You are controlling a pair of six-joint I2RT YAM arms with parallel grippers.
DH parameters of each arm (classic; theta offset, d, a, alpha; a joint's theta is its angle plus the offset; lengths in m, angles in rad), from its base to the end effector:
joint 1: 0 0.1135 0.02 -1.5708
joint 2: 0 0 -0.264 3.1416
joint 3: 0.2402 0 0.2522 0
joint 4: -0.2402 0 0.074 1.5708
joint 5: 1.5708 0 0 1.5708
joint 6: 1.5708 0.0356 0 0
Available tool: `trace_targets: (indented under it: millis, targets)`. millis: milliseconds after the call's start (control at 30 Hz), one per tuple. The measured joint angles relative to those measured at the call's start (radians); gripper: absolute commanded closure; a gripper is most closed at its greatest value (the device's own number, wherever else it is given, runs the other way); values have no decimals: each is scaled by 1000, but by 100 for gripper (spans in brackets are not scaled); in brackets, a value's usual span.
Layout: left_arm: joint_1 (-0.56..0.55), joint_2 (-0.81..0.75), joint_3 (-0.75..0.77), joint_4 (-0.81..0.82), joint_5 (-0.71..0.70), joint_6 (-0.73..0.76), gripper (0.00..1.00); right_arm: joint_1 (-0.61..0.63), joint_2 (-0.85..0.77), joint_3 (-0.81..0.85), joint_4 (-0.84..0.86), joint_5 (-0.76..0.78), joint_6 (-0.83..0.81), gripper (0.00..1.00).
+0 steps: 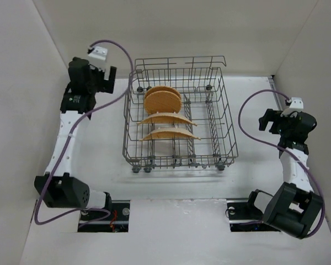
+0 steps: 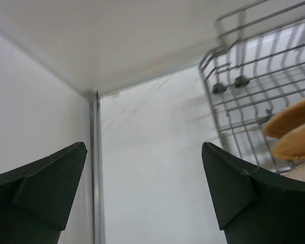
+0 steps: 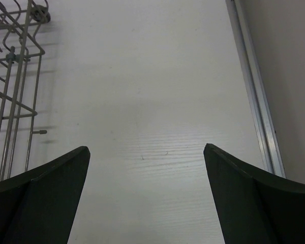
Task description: Load the plates into the dish rack
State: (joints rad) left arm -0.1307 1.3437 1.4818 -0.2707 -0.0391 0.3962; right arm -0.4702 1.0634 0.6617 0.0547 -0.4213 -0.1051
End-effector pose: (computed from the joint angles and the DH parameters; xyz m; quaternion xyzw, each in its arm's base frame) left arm 0.3011 -0.0382 0.4494 0.1835 0.7297 0.1017 0.6508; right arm 0.2212 -0.0961 0.2675 0.0272 0.8090 0.0048 0.5872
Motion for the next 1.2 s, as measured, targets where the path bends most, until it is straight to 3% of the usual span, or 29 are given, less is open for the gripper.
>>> trace_targets:
  millis: [200, 400, 700, 1200]
  targets:
    - [289, 132, -116, -13, 143, -248, 0, 1, 121, 91, -85, 19, -6, 0]
    - [426, 211, -357, 46, 258, -372, 0, 20, 148, 110, -135, 76, -6, 0]
    - [493, 253, -422, 133, 374, -393, 0, 32, 236, 177, -183, 139, 2, 0]
    - [498, 258, -444, 154, 395, -375, 0, 71, 291, 215, -253, 219, 1, 0]
